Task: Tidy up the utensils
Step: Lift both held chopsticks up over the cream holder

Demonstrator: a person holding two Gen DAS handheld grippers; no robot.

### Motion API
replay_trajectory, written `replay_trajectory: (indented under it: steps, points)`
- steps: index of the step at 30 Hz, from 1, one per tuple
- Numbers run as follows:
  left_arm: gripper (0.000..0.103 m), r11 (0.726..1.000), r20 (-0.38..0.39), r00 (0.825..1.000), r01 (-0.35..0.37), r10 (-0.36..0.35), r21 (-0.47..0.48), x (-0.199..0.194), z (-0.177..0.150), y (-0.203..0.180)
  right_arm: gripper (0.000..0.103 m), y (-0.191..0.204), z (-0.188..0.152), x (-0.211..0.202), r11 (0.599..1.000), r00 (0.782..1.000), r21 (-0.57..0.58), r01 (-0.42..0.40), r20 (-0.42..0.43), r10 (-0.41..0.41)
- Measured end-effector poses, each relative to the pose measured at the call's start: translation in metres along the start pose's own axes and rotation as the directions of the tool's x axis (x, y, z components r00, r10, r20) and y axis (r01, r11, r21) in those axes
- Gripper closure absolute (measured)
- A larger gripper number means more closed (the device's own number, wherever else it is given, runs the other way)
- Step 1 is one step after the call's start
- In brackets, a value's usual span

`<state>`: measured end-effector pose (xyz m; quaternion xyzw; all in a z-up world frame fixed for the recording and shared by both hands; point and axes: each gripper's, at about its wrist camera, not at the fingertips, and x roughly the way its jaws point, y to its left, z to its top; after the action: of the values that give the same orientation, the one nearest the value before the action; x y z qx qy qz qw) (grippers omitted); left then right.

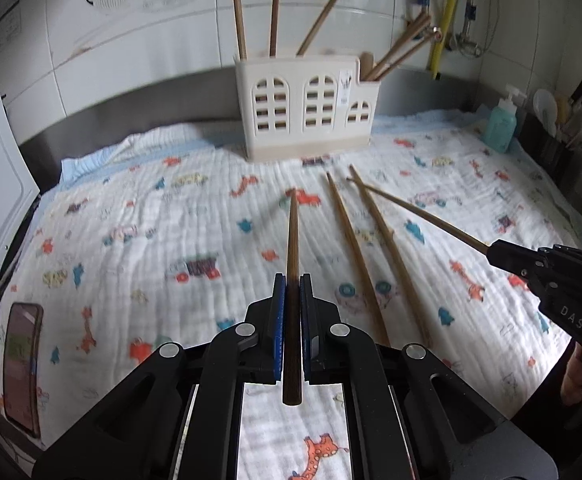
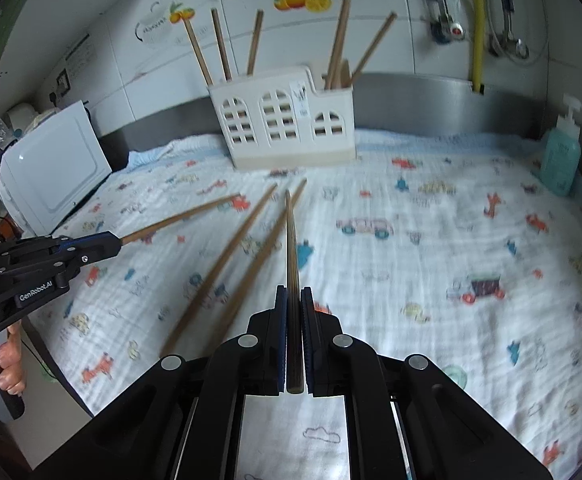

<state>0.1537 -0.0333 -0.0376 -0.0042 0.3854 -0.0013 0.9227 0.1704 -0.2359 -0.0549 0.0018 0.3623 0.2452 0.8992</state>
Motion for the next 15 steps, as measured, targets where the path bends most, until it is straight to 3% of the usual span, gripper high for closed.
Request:
replay_trajectory:
  steps: [6, 15]
  points:
    - [0.098, 1.0, 0.07, 0.997, 0.017, -0.017, -0.006, -0.01, 0.019, 0.012, 0.096, 0.005, 0.035, -0.016, 1.0, 0.997, -0.021, -0.01, 0.08, 0.012]
    - [0.098, 0.997, 0.141, 0.987, 0.073, -0.073, 0.005, -0.017, 0.056, 0.026, 0.096, 0.008, 0.098, -0.023, 0.997, 0.99, -0.061, -0.041, 0.135, 0.048]
